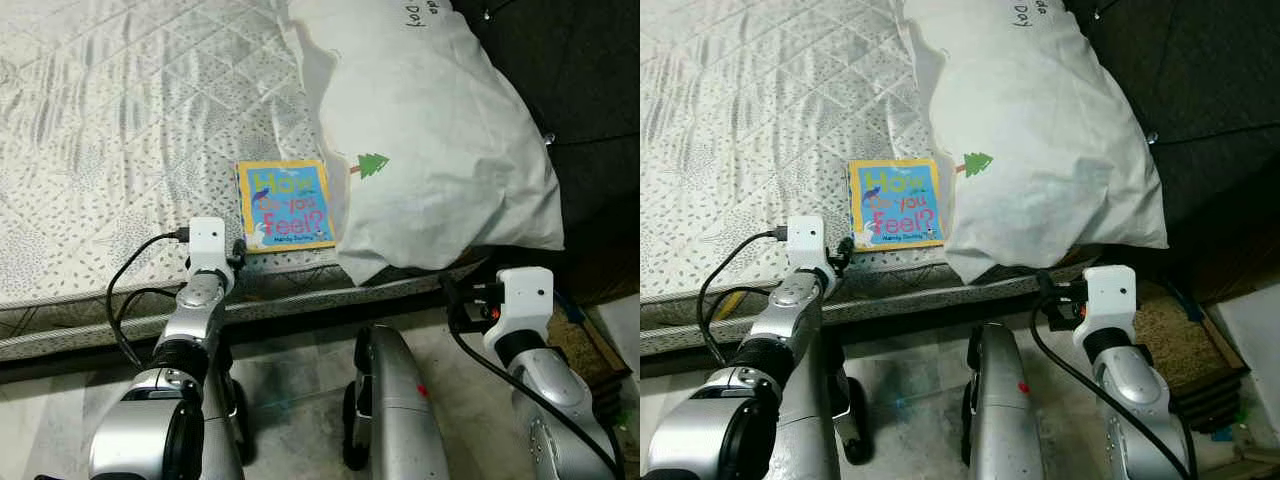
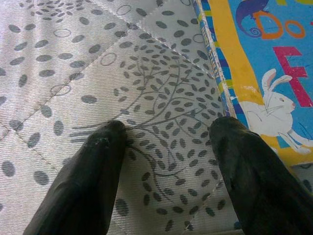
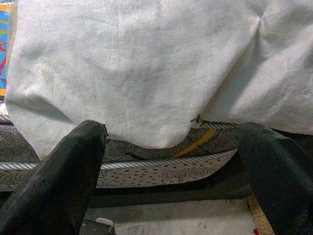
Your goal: Clean up the room
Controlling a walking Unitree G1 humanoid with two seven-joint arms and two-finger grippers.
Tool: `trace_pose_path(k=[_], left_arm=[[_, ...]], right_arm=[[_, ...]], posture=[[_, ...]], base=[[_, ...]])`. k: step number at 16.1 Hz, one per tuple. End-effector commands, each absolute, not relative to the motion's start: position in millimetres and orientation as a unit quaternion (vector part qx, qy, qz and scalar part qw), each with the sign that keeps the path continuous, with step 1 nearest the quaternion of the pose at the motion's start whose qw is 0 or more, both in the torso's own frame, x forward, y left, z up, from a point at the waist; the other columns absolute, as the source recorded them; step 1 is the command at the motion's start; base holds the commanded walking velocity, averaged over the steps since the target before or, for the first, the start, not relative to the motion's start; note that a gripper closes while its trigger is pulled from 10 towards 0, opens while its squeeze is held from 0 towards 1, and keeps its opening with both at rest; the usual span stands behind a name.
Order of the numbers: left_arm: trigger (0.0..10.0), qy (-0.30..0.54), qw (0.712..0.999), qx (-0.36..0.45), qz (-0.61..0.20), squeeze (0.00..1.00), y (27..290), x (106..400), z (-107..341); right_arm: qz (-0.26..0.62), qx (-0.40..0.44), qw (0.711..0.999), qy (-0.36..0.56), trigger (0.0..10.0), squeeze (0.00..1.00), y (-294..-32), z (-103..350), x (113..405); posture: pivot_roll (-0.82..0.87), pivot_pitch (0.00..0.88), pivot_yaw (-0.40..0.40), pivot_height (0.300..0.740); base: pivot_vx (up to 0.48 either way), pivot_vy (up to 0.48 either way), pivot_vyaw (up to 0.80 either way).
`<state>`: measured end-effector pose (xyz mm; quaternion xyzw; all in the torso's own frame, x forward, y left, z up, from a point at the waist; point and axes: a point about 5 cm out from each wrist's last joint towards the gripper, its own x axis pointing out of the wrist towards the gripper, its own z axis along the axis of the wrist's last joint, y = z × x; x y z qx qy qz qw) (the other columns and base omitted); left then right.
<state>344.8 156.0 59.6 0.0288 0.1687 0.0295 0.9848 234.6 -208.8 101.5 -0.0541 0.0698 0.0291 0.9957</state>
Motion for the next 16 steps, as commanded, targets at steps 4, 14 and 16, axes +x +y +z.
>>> trace_pose_path(k=[4,14,16], left_arm=[[10.0,0.141,0.989,0.025,0.048,0.00,157,343,65],[10.0,0.012,0.992,0.032,0.120,0.00,173,310,100],[10.0,-0.029,0.992,0.054,0.111,0.00,177,288,109]], right_arm=[[0.020,-0.057,0.996,0.072,10.0,0.00,-213,102,231],[0.028,-0.039,0.997,0.067,10.0,0.00,-203,95,242],[0.024,-0.024,0.998,0.059,10.0,0.00,-198,93,249]], posture=[[-0.19,0.267,-0.091,0.577],[-0.11,0.188,-0.060,0.577],[-0.09,0.137,-0.031,0.577]], base=[[0.000,0.000,0.00],[0.000,0.000,0.00],[0.000,0.000,0.00]])
